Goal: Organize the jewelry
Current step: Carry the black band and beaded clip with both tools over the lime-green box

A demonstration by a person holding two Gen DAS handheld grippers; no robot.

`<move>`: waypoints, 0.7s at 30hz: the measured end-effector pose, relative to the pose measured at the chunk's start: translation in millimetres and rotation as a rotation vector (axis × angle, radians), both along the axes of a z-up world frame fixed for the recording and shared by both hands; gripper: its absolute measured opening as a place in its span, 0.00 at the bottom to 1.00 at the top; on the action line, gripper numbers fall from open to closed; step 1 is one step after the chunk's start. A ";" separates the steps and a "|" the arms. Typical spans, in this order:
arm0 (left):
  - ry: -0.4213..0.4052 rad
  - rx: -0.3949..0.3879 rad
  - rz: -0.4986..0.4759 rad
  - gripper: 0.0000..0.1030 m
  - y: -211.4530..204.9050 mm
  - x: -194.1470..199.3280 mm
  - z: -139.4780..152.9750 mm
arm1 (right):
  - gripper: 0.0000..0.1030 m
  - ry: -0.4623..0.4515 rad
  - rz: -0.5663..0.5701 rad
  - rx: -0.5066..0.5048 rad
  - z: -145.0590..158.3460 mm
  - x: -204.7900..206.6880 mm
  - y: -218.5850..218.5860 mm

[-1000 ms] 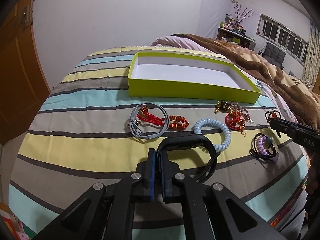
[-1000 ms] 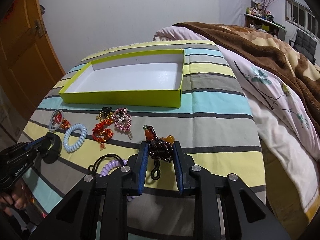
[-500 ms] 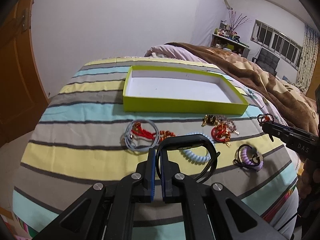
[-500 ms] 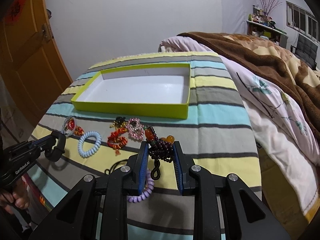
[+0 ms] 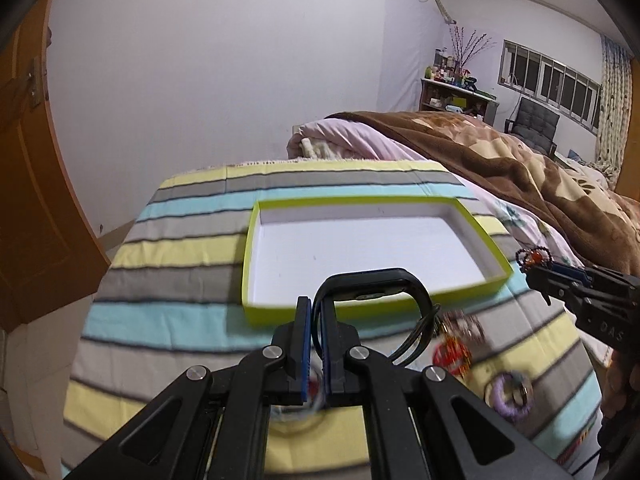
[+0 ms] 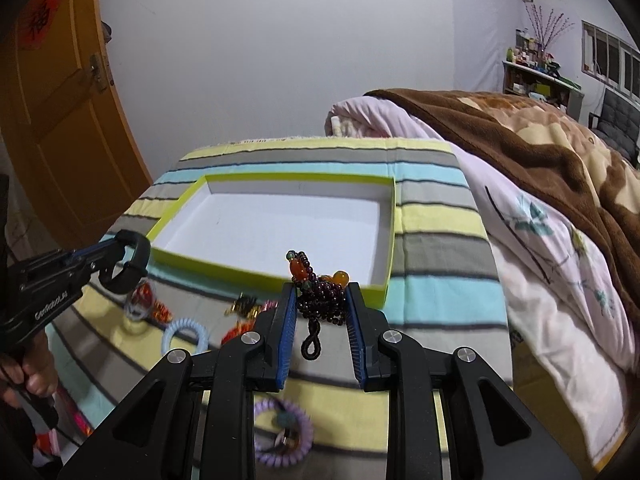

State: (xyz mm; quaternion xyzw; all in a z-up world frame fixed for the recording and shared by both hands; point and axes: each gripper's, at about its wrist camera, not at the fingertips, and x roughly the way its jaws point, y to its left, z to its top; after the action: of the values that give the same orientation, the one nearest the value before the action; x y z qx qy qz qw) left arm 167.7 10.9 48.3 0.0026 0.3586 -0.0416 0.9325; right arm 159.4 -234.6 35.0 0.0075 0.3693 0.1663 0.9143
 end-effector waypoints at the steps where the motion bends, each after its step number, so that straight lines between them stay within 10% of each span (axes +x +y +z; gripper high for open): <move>1: 0.002 0.006 0.003 0.04 0.3 8.2 0.1 | 0.24 -0.002 0.001 -0.002 0.6 4.0 0.6; 21: 0.110 0.065 0.056 0.04 12.2 133.1 -35.5 | 0.24 0.044 -0.006 -0.081 -28.6 112.0 18.6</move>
State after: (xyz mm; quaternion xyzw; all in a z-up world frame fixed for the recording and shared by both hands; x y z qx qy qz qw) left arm 300.8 23.2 12.8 0.0204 0.4103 -0.0038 0.9117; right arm 271.4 -215.9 6.4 -0.0246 0.3955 0.1485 0.9060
